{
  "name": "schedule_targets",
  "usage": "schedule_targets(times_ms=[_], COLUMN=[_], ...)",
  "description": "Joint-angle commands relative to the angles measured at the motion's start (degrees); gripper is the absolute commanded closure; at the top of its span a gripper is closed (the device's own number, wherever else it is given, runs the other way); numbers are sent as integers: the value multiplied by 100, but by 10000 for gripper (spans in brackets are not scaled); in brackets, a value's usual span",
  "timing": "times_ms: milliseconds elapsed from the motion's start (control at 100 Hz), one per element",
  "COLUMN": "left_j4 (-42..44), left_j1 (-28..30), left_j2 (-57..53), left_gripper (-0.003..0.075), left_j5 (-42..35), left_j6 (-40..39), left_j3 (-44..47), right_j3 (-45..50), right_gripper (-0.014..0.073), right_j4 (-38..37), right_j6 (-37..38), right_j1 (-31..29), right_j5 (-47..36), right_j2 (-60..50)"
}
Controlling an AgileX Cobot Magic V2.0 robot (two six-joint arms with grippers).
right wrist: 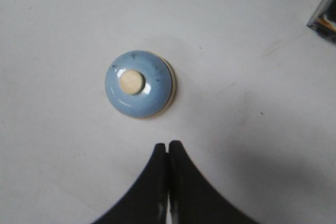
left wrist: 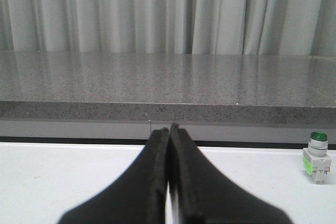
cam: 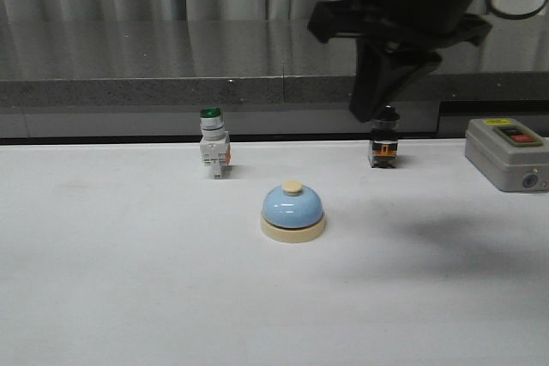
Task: Place and press bell with both arms
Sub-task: 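Move the closed right gripper above the bell's cream button, then press down on the bell button with the closed right gripper, then lift the right gripper off the bell and withdraw it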
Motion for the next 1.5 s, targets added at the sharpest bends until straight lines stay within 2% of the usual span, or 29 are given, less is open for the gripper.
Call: schedule_targets(times_ms=[0, 350, 920, 1240, 1490], left_j4=[-58, -58, -58, -58, -58], left_j1=[13, 13, 13, 13, 13], left_j2=[-177, -177, -177, -177, -177], left_gripper=[741, 741, 741, 741, 741], left_j5=[-432, -432, -432, -432, -432], left_j6=[-58, -58, -58, -58, -58], left_j3=[244, 244, 244, 244, 244], right_j3=[-540, -1576, -1664, -1949, -2159], right_gripper=[654, 654, 654, 654, 654], right_j4=[79, 79, 210, 137, -44], right_j6=[-68, -68, -68, -68, -51], right_j1=[111, 331, 338, 333, 160], right_j5=[-54, 312, 530, 857, 908], right_j2=[141, 1186, 1781, 1711, 1114])
